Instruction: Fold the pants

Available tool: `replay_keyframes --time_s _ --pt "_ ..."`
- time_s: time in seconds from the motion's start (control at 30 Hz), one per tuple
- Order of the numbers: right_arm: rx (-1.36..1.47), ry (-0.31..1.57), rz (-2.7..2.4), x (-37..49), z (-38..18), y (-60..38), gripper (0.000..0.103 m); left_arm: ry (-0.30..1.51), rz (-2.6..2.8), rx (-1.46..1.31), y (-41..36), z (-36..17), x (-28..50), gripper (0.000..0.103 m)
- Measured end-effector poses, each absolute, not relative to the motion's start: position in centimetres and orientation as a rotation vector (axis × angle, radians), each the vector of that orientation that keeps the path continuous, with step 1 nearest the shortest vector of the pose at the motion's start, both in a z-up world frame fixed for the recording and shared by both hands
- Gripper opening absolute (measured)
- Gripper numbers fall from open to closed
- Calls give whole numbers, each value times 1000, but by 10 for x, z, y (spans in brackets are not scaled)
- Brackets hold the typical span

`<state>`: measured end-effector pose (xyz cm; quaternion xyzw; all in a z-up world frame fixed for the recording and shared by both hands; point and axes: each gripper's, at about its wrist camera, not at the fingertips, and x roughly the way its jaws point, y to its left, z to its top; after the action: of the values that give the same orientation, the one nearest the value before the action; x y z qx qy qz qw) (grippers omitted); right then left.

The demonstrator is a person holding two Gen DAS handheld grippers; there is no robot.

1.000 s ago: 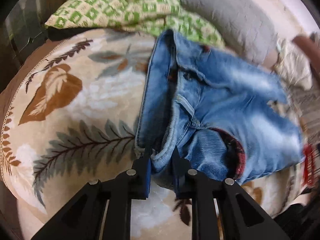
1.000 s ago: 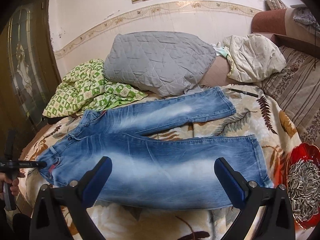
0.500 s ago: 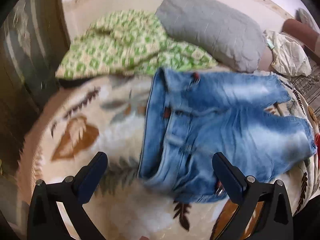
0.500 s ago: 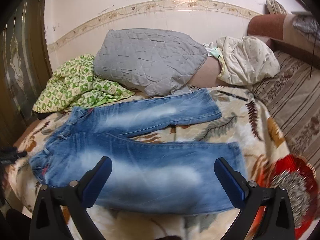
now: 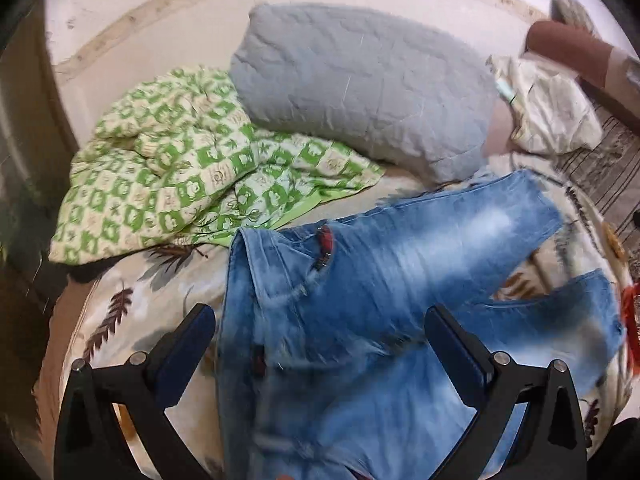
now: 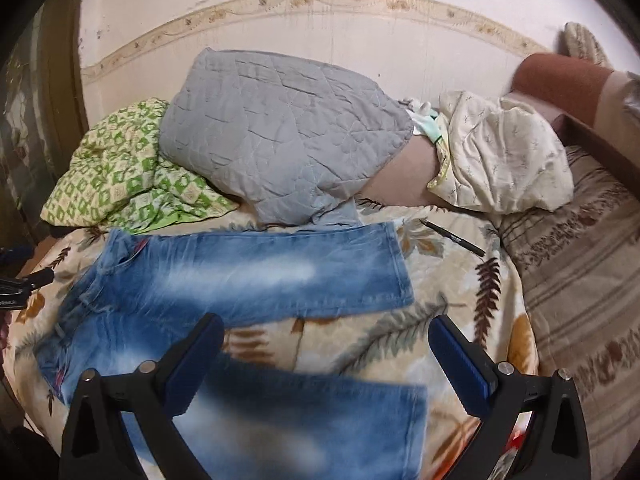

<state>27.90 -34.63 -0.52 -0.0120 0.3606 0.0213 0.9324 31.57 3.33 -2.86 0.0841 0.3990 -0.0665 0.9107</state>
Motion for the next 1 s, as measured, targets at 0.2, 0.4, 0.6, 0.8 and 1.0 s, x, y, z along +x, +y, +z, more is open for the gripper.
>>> replay_keyframes --time_s 0.2,0.4,0.6,0.8,1.0 --pt "-89 748 54 347 -15 -364 103 941 -80 171 67 -58 400 103" --pt "-106 793 87 398 -43 -374 103 1002 -68 75 98 -92 464 103" --pt "-118 829 100 443 -70 -393 103 1037 -74 139 106 -119 500 103" --pt "-46 857 79 470 -92 -417 103 1089 -82 64 118 -142 529 103" --pt "-41 866 80 478 -102 -424 103 1063 -82 77 120 -132 529 103"
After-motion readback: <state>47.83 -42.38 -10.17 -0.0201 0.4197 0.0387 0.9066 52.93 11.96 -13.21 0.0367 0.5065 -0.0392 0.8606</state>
